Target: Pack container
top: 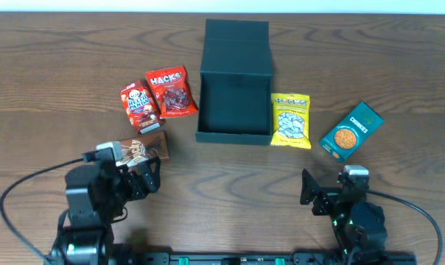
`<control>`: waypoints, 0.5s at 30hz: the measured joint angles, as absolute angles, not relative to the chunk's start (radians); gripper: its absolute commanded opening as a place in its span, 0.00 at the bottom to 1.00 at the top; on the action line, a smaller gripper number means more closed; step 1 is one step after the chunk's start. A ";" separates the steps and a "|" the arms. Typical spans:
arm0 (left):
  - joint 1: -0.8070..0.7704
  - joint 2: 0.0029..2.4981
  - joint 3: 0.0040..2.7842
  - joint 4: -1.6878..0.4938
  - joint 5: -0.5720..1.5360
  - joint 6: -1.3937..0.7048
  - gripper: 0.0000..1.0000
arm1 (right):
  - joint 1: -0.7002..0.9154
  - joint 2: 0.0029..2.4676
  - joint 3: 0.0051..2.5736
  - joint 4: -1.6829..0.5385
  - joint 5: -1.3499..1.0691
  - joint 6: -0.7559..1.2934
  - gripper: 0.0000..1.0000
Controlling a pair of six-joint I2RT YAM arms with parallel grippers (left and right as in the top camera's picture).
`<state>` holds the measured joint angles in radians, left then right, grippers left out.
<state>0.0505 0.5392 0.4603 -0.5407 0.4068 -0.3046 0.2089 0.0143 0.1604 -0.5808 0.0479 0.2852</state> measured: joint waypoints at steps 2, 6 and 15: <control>0.051 0.599 0.460 -0.510 0.419 -0.285 0.96 | 0.209 0.015 0.160 -0.559 0.052 0.285 0.99; 0.051 0.687 0.460 -0.471 0.447 -0.266 0.96 | 0.209 0.014 0.155 -0.467 -0.012 0.458 0.99; 0.051 0.724 0.495 -0.363 0.464 -0.227 0.96 | 0.195 0.012 0.150 -0.273 -0.110 1.064 0.99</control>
